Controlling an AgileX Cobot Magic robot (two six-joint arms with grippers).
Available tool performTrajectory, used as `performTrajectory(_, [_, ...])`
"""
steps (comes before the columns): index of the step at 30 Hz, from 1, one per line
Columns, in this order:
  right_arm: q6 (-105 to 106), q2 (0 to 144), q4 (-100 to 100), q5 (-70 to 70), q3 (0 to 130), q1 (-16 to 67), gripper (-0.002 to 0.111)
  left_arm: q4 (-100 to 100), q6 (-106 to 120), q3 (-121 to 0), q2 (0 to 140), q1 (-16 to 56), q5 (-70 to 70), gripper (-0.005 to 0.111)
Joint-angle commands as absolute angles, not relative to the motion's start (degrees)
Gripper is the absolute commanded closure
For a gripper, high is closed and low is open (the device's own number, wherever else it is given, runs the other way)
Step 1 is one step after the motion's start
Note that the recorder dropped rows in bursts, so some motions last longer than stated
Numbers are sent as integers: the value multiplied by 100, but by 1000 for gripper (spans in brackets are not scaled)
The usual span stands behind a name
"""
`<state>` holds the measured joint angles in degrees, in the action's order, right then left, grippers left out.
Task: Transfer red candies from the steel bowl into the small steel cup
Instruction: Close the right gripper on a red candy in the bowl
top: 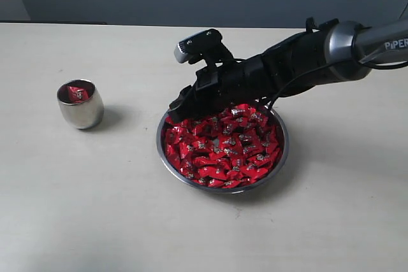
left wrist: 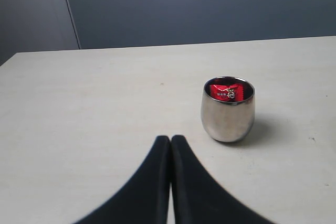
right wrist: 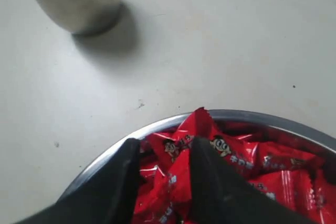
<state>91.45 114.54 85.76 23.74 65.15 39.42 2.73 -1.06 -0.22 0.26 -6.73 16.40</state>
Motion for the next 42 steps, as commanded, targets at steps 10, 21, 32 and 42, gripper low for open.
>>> performTrajectory(10, [8988,11801,8554,2408,6760,3940,75,261,-113,0,0,-677,1631,106])
performTrajectory(21, [8820,11910,8399,2448,6828,3949,75,261,-113,0,0,-677,1631,106])
performTrajectory(32, [8742,12057,8336,2492,6828,3949,75,261,-113,0,0,-677,1631,106])
performTrajectory(42, [8742,12084,8293,2469,6828,3949,75,261,-113,0,0,-677,1631,106])
